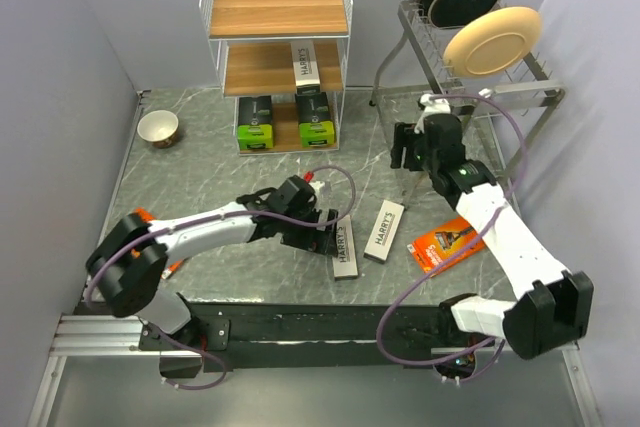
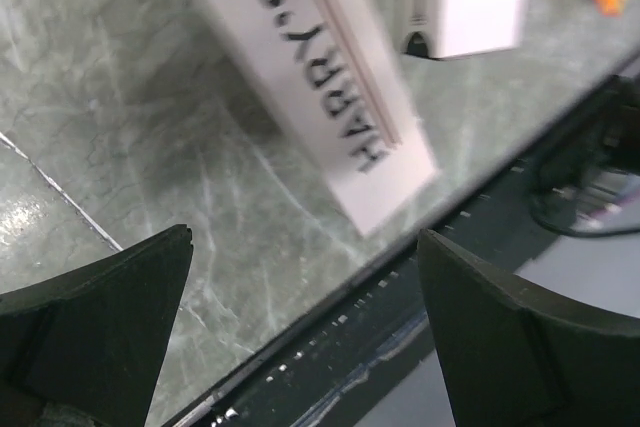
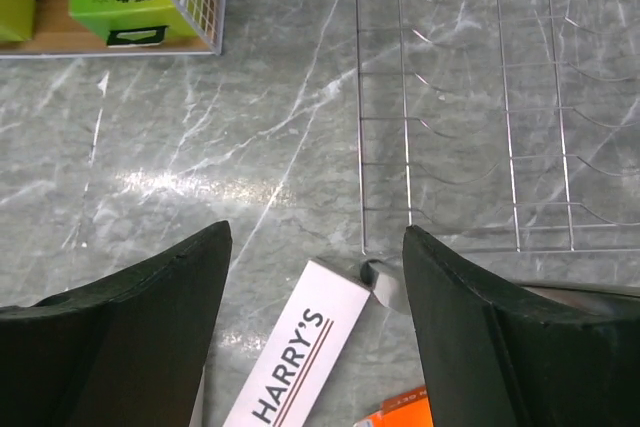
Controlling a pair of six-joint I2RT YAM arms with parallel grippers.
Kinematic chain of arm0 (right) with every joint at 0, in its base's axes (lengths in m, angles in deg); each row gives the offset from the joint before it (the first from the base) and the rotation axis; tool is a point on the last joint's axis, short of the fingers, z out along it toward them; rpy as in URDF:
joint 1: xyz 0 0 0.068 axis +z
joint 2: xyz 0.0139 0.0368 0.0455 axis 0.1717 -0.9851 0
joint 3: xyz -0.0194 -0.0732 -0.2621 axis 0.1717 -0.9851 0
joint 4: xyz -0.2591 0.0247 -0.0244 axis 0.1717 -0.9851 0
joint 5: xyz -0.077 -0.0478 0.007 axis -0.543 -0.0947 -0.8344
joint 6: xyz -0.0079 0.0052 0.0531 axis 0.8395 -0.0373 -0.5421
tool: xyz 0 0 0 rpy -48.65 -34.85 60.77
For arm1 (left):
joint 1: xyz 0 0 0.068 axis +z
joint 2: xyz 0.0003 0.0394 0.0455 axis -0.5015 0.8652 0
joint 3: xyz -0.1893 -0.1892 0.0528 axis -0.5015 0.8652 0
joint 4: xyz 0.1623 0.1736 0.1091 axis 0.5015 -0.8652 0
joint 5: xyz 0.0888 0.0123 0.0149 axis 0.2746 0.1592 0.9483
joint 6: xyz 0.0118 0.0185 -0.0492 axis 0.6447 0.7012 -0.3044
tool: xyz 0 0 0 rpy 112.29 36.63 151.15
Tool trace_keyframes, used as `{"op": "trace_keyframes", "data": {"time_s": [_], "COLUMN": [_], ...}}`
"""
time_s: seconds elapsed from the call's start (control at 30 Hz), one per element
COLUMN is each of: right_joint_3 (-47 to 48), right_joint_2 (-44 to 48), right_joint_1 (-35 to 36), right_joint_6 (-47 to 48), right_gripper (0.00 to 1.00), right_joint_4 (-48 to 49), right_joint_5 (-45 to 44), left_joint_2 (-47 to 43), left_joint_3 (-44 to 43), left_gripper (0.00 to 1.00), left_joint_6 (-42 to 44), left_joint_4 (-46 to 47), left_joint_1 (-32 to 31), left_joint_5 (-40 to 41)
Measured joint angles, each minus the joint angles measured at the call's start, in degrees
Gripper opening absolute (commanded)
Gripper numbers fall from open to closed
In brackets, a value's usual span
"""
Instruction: Place and organize the shaving razors onto the shelf
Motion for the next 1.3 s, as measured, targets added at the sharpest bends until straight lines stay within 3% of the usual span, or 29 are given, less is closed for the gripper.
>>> {"op": "trace_keyframes", "data": {"time_s": [0.3,0.33,0.37,0.63,0.87,1.13,1.3], "right_joint_3": [-8.50,-9.31,-9.97,-10.82,-10.71,-10.14,-9.16], "right_joint_2": [9.90,10.62,11.10,11.58,11.56,10.99,9.62], "right_joint_1": [-5.66,-5.97,-6.21,-6.69,-6.75,-6.80,-6.78], "right_joint_6": [-1.51,-1.84,-2.16,-5.05,-5.64,-6.58,-6.54], "right_gripper": [0.82,0.87,1.00,1.00,1.00,1.00,1.00], "right_joint_4": [0.68,0.72,0.68,1.42,1.90,2.19,2.58], "right_joint_5": [4.98,5.73,6.67,12.15,12.85,13.88,15.10], "left_joint_2": [8.41,9.18,9.77,17.94,19.43,11.76,9.40], "left_joint_3": [-3.80,-4.90,-5.90,-14.71,-13.94,-4.87,-2.82], "left_gripper": [0.99,1.00,0.99,1.00,0.79,0.63,0.63], "left_joint_6": [-3.58,-3.98,-4.35,-8.31,-10.10,-6.75,1.18], "left_joint_4": [0.31,0.39,0.39,-2.29,-5.18,-7.63,-7.19], "left_joint_1": [-5.73,-5.95,-6.05,-7.45,-8.85,-0.72,6.10], "left_joint_5": [4.26,4.85,5.49,11.32,13.57,13.27,14.38]}}
